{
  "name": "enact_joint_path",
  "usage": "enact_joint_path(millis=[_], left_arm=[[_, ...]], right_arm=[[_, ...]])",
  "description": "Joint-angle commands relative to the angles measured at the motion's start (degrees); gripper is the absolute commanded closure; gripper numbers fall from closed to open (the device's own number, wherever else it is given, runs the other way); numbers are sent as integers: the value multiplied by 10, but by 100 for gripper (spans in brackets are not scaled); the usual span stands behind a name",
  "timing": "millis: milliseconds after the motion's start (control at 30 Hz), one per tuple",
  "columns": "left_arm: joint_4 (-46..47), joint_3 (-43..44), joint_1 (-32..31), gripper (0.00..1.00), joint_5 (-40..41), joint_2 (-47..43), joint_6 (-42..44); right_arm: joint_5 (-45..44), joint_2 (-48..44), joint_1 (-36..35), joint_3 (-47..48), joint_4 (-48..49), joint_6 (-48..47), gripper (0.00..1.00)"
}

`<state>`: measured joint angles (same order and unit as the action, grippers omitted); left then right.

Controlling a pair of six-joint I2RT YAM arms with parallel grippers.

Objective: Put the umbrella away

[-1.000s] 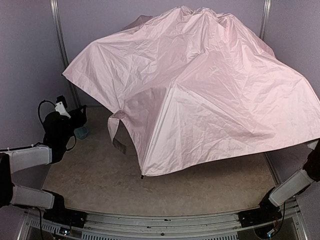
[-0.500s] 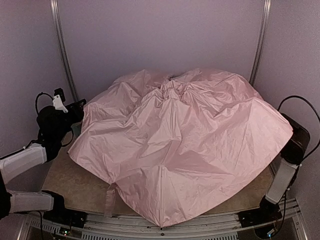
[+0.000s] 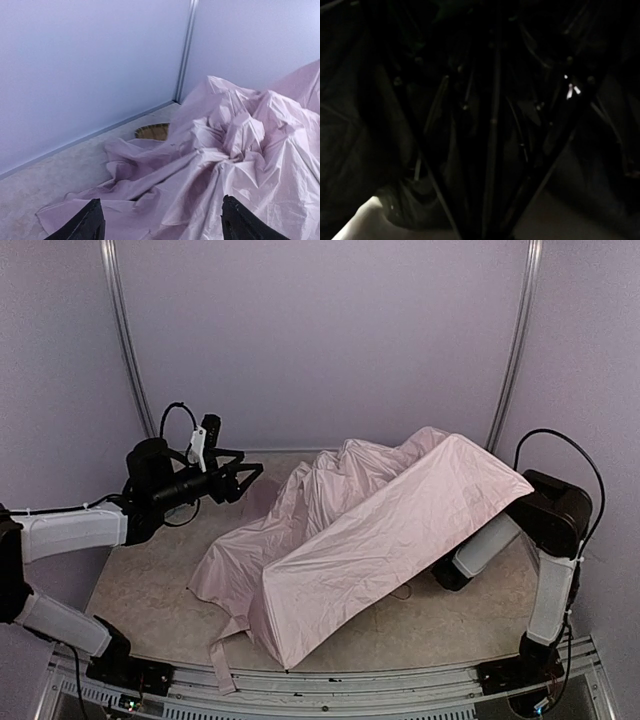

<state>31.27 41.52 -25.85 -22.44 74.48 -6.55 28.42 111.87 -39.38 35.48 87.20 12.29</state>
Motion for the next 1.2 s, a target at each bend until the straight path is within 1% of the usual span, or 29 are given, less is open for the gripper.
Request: enact_joint_path(millis=[0, 100, 167, 233, 333, 433, 500, 567, 600, 667, 733, 800, 833, 867, 900, 933, 1100, 1133, 1167], left_arm=[[31, 31, -34, 19, -153, 56, 7], [79, 43, -65, 14, -208, 93, -2], [108, 49, -91, 13, -228, 108, 6], [125, 66, -112, 12, -224, 125, 11], [162, 90, -130, 13, -219, 144, -5], [230, 99, -145, 14, -214, 152, -26], [251, 104, -157, 14, -201, 156, -27], [244, 115, -168, 15, -183, 163, -18], [239, 121, -169, 18, -175, 168, -19], [233, 127, -169, 25, -168, 178, -25], [223, 127, -167, 36, -169, 183, -25], [218, 122, -162, 48, -168, 177, -29], [221, 117, -157, 54, -167, 171, -32], [225, 108, -153, 60, -164, 165, -35], [229, 101, -148, 66, -160, 157, -38], [232, 96, -141, 70, -155, 148, -40], [243, 61, -98, 91, -129, 101, -48], [247, 54, -86, 94, -119, 90, -51], [249, 46, -74, 95, -102, 78, -51]], right_arm=[[26, -54, -8, 34, 54, -29, 100], [41, -68, -15, 46, 28, -41, 100], [49, -78, -23, 57, -1, -59, 100], [59, -87, -36, 71, -38, -83, 100], [78, -88, -50, 98, -96, -118, 100], [97, -81, -56, 121, -141, -130, 100], [115, -75, -58, 140, -171, -135, 97], [128, -69, -64, 164, -233, -155, 92], [131, -68, -67, 180, -264, -176, 88], [129, -68, -74, 200, -323, -209, 76], [123, -75, -73, 204, -345, -217, 55], [111, -84, -70, 201, -363, -232, 29], [103, -90, -66, 199, -375, -235, 19], [96, -97, -61, 196, -386, -235, 10], [92, -103, -56, 190, -392, -232, 5], [92, -109, -49, 182, -397, -229, 1], [95, -150, -11, 134, -411, -210, 0], [98, -157, -1, 122, -413, -206, 0], [102, -168, 8, 110, -415, -201, 0]])
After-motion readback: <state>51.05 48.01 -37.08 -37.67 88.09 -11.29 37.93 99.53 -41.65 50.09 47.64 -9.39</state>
